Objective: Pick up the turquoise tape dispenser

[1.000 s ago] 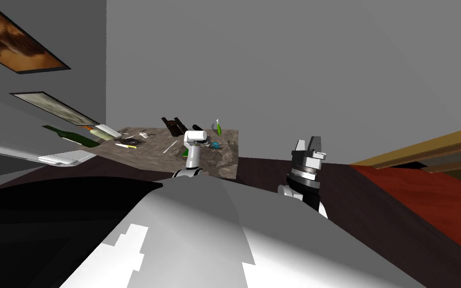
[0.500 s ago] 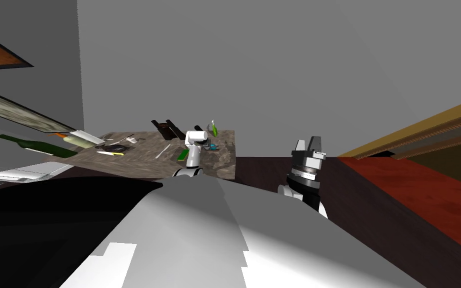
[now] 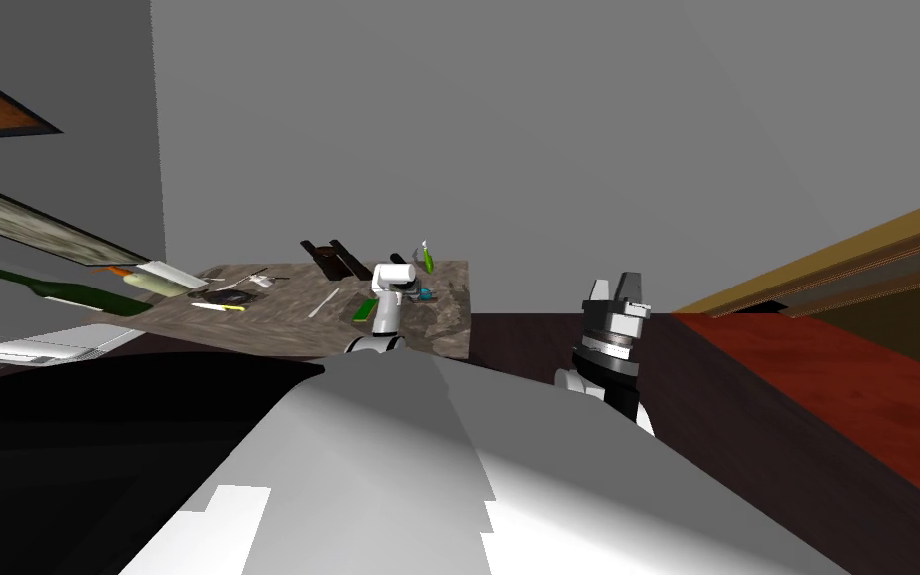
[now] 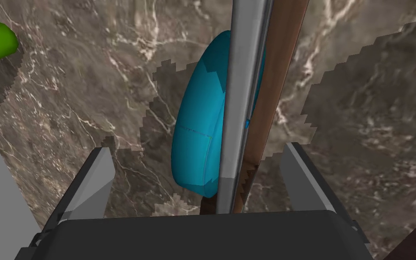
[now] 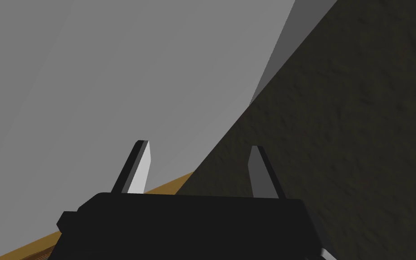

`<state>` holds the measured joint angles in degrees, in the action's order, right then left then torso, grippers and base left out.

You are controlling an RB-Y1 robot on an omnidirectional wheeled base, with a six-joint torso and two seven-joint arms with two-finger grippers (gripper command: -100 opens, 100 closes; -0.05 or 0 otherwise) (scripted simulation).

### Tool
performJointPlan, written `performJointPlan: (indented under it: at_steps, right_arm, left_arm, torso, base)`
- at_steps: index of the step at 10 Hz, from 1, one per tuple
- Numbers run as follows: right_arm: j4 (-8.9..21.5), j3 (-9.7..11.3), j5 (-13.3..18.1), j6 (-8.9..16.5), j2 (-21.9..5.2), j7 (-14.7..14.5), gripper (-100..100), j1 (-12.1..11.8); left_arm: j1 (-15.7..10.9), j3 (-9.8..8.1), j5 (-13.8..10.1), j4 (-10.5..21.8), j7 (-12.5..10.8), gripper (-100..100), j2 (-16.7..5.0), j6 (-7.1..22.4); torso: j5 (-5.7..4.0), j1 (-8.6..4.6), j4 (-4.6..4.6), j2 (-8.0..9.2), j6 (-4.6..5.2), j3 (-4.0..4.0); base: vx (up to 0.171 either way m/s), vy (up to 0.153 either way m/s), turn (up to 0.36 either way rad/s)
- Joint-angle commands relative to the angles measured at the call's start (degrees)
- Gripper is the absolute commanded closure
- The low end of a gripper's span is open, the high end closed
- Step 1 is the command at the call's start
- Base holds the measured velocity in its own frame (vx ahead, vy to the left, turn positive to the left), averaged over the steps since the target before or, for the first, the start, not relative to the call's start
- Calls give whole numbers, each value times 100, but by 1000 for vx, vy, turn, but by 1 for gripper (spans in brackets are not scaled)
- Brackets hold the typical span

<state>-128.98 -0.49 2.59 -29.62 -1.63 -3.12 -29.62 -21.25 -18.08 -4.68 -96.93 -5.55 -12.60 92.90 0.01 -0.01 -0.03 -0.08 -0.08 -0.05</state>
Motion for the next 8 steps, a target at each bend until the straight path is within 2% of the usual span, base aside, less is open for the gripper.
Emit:
performJointPlan:
  at_steps: [1, 2, 3, 7, 8]
  right_arm:
    - [0, 0, 0, 0, 0, 0, 0, 0]
    - [0, 0, 0, 0, 0, 0, 0, 0]
    - [0, 0, 0, 0, 0, 0, 0, 0]
    - [0, 0, 0, 0, 0, 0, 0, 0]
    - [0, 0, 0, 0, 0, 0, 0, 0]
  left_arm:
    - [24, 22, 10, 115, -1, -100, 20, -159]
    - [17, 11, 4, 80, 2, -100, 11, -102]
    - [19, 13, 5, 88, 3, 100, 12, -124]
    - [19, 12, 5, 88, 1, 100, 12, -119]
    - [19, 12, 5, 88, 2, 0, 11, -120]
  torso:
    - [0, 0, 0, 0, 0, 0]
    - [0, 0, 0, 0, 0, 0]
    - [-1, -2, 1, 3, 0, 2]
    - [-1, -3, 2, 6, 1, 4]
    - [-1, -3, 2, 6, 1, 4]
  base:
    - [15, 6, 3]
    - [7, 2, 0]
    - [0, 0, 0]
    - [0, 0, 0]
    - [0, 0, 0]
